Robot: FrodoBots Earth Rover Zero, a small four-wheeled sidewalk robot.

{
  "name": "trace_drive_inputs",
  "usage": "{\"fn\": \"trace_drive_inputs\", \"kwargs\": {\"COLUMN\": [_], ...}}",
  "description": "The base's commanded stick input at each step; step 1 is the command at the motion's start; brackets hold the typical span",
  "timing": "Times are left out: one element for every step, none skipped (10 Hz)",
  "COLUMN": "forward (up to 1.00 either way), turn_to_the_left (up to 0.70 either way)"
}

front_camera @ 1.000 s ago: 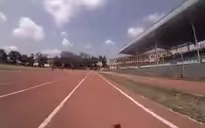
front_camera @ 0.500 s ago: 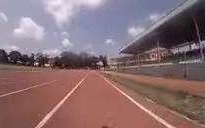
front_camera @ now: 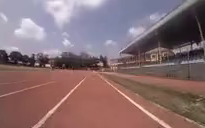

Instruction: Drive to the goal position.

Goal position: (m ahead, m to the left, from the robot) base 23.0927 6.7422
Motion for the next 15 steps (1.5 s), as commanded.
{"fn": "trace_drive_inputs", "kwargs": {"forward": [0.7, 0.7, 0.7, 0.7, 0.7, 0.7, 0.7, 0.7, 0.7, 0.7, 0.7, 0.7, 0.7, 0.7, 0.7], "turn_to_the_left": [0.0, 0.0, 0.0, 0.0, 0.0, 0.0, 0.0, 0.0, 0.0, 0.0, 0.0, 0.0, 0.0, 0.0, 0.0]}}
